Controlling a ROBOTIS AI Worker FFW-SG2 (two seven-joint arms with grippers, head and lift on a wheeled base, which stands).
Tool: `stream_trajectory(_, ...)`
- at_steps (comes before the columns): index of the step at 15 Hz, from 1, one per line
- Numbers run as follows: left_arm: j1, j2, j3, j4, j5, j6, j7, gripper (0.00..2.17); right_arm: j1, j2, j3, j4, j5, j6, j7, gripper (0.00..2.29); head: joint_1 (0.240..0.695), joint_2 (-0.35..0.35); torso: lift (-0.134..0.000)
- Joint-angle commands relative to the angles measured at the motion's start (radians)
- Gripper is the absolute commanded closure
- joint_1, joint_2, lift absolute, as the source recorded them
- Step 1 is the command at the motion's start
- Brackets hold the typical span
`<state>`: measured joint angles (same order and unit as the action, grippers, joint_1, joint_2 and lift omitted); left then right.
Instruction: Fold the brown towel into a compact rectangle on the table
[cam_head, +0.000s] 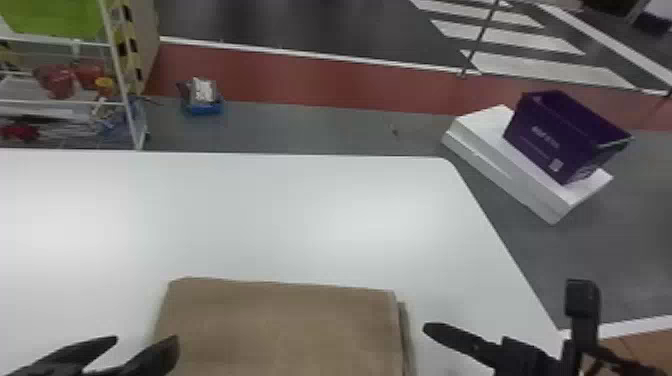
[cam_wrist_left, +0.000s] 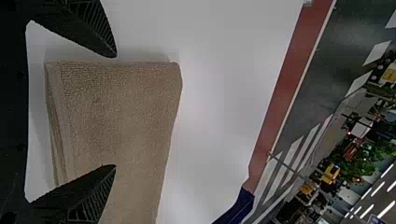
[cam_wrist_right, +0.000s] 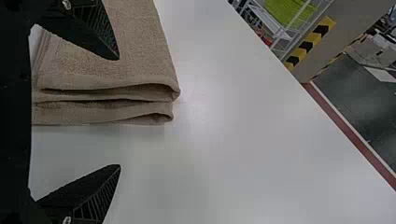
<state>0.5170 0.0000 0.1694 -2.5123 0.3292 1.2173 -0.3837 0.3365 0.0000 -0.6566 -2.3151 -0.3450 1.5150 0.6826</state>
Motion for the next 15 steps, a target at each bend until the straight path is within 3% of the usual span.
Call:
stream_trajectory(1,0.000,-0.003,0.007,0.001,-0.003,0.000,-0.004,0.04,-0.010,0.001,0.002,0.013,-0.002,0.000,-0.003,0.06,0.695,-0.269,-0.123)
stream_trajectory(6,0.011,-0.003,0.012,0.020,0.028,-0.006,-0.061,0.04,-0.050,0.001,0.083,0.068,0.023,0.000,-0.023,0.14,0.695,-0.263,-0.123)
stream_trajectory(11,0.021,-0.003,-0.031,0.109,0.054,-0.248,-0.109,0.05,-0.094,0.001,0.156,0.132,0.050,-0.003,-0.035,0.15,0.695,-0.236,-0.123)
stream_trajectory(15,0.021,-0.003,-0.034,0.105,0.053,-0.270,-0.119,0.08,-0.126,0.001,0.218,0.195,0.064,-0.009,-0.041,0.17,0.695,-0.201,-0.123)
